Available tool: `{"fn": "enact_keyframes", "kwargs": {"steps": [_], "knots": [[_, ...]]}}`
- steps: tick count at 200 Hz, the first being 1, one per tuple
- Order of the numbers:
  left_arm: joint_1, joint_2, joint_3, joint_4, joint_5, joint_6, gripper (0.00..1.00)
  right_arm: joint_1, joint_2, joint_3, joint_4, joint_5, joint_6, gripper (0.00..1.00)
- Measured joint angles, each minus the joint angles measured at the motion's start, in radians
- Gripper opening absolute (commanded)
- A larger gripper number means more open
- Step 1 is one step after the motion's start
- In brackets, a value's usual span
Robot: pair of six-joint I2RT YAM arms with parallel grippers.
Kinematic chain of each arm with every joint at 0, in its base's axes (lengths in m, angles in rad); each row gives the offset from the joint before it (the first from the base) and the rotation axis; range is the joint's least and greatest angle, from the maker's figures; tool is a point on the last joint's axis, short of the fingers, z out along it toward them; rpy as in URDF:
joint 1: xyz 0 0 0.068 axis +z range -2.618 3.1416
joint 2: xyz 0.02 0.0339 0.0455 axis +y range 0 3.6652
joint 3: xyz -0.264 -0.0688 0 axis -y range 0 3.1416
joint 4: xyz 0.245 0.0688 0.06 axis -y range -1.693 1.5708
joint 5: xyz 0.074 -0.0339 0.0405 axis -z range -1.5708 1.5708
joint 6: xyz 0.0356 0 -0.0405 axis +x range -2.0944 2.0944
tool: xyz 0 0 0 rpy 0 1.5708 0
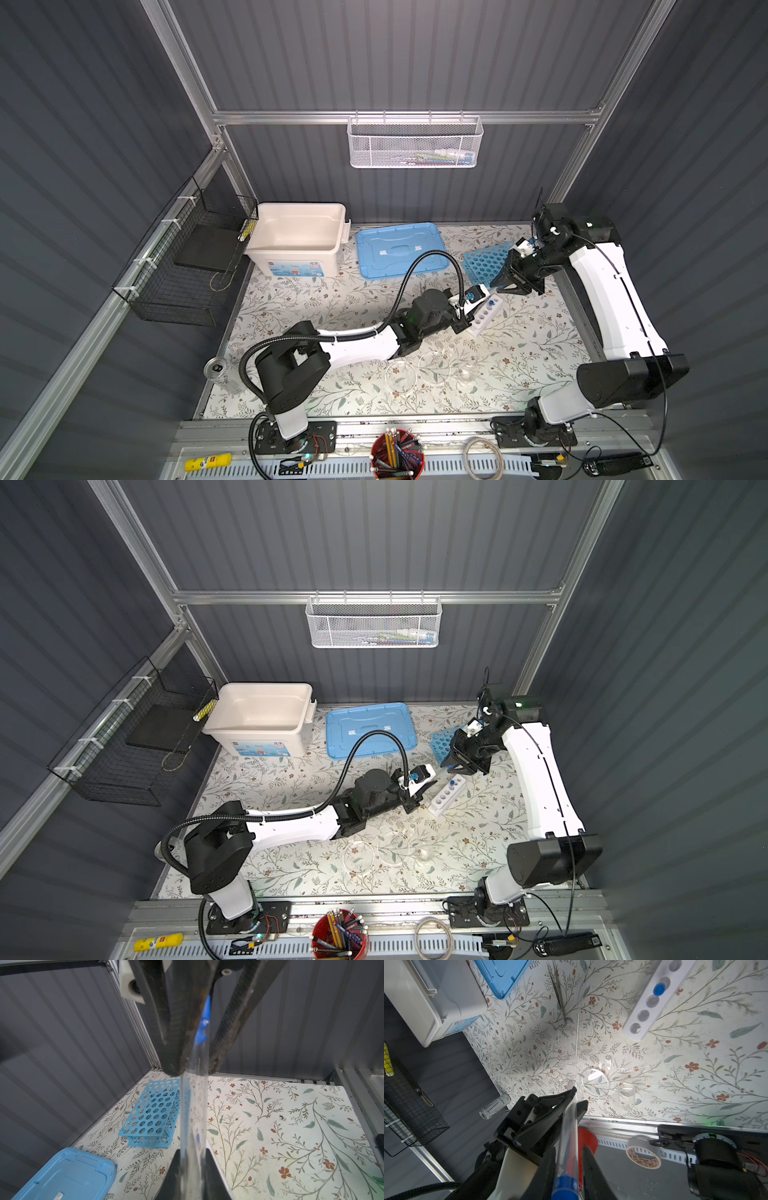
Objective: Organize the chemistry lab equipment
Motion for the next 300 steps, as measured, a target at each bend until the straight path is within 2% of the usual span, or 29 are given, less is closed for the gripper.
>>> {"fn": "enact_keyframes", "kwargs": {"steps": [55,104,158,214,300], "knots": [[0.000,0.012,0.016,-0.011,0.000,0.000,0.12,0.000,0.000,0.000,0.002,0.008,-0.002,0.16],[0.000,0.021,0.023,-0.011,-0.006,-0.004,0.44,0.000,0.000,0.000,0.000,0.008,-0.003,0.07],[0.000,0.028,0.026,-0.012,-0.024,-0.008,0.62,0.000,0.001,0.016,-0.003,0.042,-0.004,0.05],[0.000,0.016,0.034,-0.051,-0.027,-0.017,0.69,0.000,0.033,0.080,0.020,0.236,-0.011,0.05],[0.000,-0.168,0.035,-0.184,-0.082,-0.111,0.71,-0.004,0.134,0.111,0.255,0.592,-0.020,0.05]]}}
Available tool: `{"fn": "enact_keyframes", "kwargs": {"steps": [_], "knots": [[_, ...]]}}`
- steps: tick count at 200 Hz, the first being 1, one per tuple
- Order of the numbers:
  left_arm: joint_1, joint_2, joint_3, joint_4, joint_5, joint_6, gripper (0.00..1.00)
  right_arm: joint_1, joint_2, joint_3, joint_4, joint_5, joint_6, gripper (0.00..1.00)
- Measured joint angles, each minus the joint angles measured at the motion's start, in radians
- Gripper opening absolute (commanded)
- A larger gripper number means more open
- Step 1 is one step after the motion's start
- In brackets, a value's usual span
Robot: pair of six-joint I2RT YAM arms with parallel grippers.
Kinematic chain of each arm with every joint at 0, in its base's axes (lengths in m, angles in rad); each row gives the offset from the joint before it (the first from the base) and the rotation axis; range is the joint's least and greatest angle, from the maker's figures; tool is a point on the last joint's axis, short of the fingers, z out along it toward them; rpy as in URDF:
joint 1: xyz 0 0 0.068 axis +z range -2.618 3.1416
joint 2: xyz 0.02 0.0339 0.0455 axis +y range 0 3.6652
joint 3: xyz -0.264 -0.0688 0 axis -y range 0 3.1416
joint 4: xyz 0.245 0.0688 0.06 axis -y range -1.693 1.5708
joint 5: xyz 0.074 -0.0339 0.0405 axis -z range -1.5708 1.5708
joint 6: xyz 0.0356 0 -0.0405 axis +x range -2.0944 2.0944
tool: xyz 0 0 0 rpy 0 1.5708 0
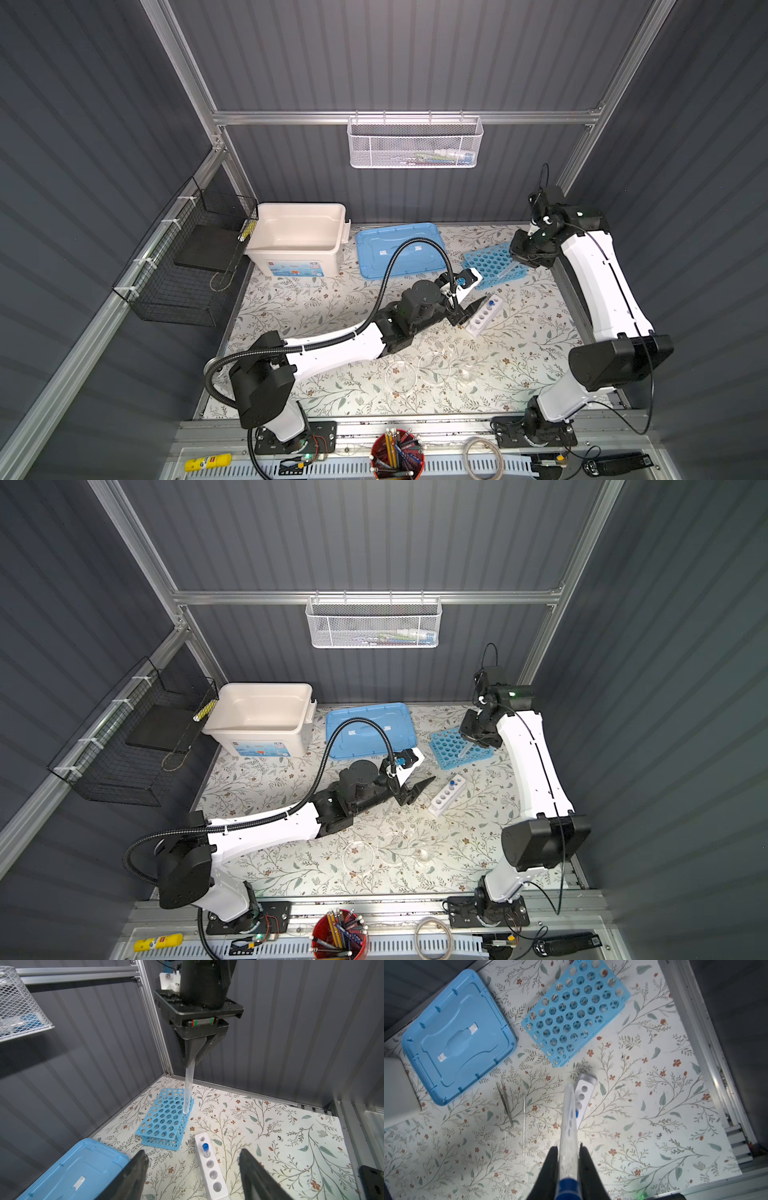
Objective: Organize the chemistry lab equipment
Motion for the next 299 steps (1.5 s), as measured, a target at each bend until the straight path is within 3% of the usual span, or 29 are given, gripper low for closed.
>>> {"fn": "enact_keyframes", "kwargs": {"steps": [41,90,140,299], "knots": [[0.000,-0.055,0.021,-0.171,-0.034,-0.058,0.72,-0.001,0.103,0.016,0.108,0.090,-0.021,0.05],[0.001,-0.179,0.026,-0.308,-0.082,-0.105,0.74,-0.008,0.175,0.028,0.226,0.099,-0.046,0.06],[0.001,-0.209,0.026,-0.361,-0.128,-0.131,0.74,-0.014,0.245,0.045,0.278,0.076,-0.051,0.05],[0.003,-0.196,0.026,-0.374,-0.161,-0.147,0.74,-0.053,0.285,0.079,0.214,0.004,-0.071,0.05]]}}
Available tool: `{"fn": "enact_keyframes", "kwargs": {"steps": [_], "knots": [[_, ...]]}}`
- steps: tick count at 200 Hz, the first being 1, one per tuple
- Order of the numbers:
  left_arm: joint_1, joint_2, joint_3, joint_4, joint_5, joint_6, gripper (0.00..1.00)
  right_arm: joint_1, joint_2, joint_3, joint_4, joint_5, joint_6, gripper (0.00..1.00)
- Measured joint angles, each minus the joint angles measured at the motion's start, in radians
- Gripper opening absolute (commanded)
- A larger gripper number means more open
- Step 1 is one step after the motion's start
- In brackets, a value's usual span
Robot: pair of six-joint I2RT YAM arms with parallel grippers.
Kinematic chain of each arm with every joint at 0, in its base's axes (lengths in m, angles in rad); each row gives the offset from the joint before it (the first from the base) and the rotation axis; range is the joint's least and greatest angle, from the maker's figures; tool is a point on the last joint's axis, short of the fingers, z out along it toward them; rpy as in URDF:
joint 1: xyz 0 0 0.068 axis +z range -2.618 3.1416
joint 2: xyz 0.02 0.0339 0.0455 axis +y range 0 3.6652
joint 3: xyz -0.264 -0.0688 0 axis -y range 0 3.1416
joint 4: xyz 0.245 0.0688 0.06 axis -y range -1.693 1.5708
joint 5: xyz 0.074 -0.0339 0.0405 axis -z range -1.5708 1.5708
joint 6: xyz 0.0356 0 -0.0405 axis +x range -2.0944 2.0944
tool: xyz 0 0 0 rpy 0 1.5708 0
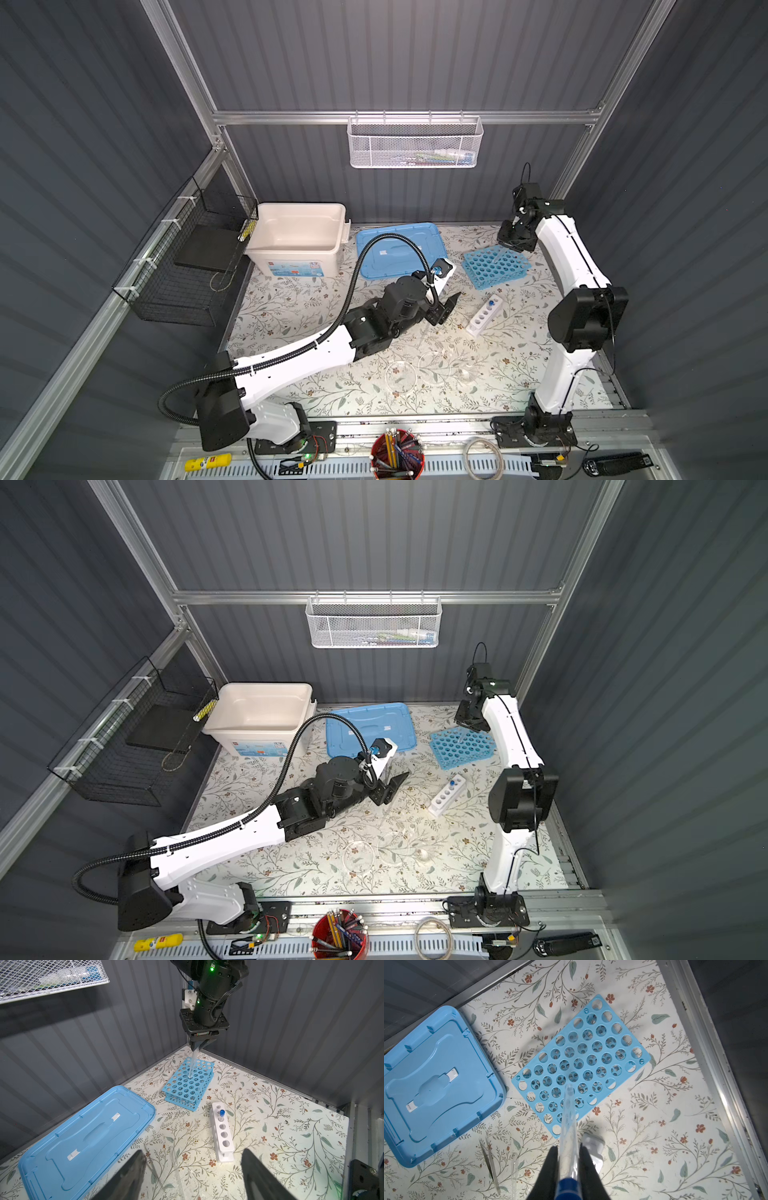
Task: Organize the chemistry lab equipment
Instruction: 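Lower the long tube into a hole of the light-blue rack with the right gripper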
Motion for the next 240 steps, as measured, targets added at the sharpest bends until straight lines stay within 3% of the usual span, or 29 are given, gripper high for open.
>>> {"fn": "enact_keyframes", "kwargs": {"steps": [240], "knots": [[0.013,-0.003,-0.057,0.026,-0.011,-0.010,0.75,0.022,0.016,-0.005,-0.014,-0.001,-0.006,0.05]]}}
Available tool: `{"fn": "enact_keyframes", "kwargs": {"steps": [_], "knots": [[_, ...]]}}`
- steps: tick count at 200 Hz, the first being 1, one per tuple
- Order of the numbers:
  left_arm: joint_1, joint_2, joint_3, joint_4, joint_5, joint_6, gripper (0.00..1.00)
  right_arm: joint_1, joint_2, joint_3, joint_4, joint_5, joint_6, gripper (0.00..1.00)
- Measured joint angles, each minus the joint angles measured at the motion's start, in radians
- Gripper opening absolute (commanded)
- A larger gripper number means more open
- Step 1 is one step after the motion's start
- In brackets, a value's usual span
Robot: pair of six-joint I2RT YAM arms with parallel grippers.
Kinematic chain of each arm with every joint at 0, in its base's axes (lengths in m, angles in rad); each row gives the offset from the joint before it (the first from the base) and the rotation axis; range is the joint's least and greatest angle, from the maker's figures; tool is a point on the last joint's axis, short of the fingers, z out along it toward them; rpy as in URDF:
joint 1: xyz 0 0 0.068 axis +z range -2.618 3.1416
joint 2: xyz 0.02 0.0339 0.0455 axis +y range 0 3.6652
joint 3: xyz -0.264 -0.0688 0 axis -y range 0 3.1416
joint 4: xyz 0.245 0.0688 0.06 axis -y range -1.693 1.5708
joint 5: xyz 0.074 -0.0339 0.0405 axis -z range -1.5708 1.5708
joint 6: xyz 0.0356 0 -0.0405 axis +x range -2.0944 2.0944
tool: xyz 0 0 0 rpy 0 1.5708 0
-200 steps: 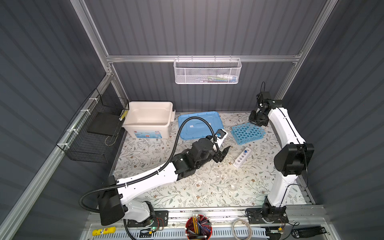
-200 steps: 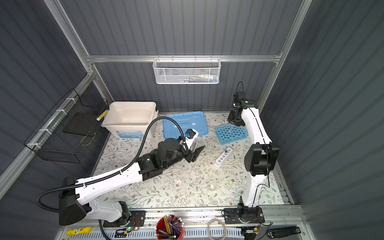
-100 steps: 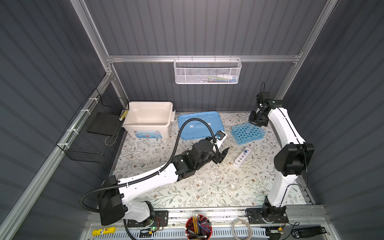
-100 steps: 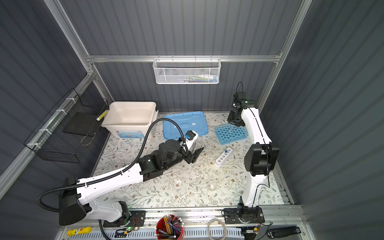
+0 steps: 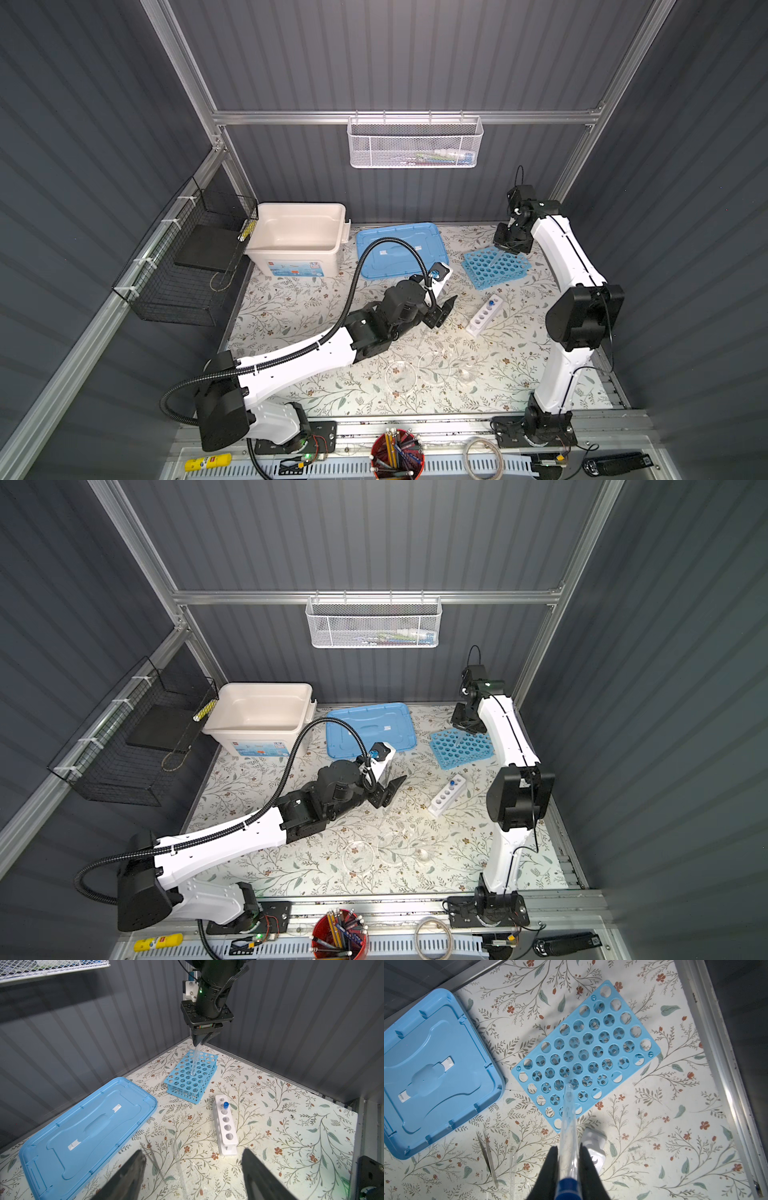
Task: Organize the chemistry lab equipment
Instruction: 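Lower the long tube into a hole of the light-blue rack with the right gripper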
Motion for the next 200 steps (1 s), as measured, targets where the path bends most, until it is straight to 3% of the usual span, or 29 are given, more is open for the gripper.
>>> {"fn": "enact_keyframes", "kwargs": {"steps": [88,154,200], "knots": [[0.000,-0.001,-0.006,0.001,0.000,-0.001,0.75,0.000,0.013,-0.008,-0.011,0.015,-0.008,0.05],[0.000,-0.029,-0.019,0.005,-0.008,-0.008,0.75,0.000,0.137,0.083,-0.090,0.014,-0.023,0.05],[0.000,-0.037,-0.022,0.014,-0.011,-0.008,0.75,0.001,0.142,0.111,-0.134,0.015,-0.035,0.05]]}}
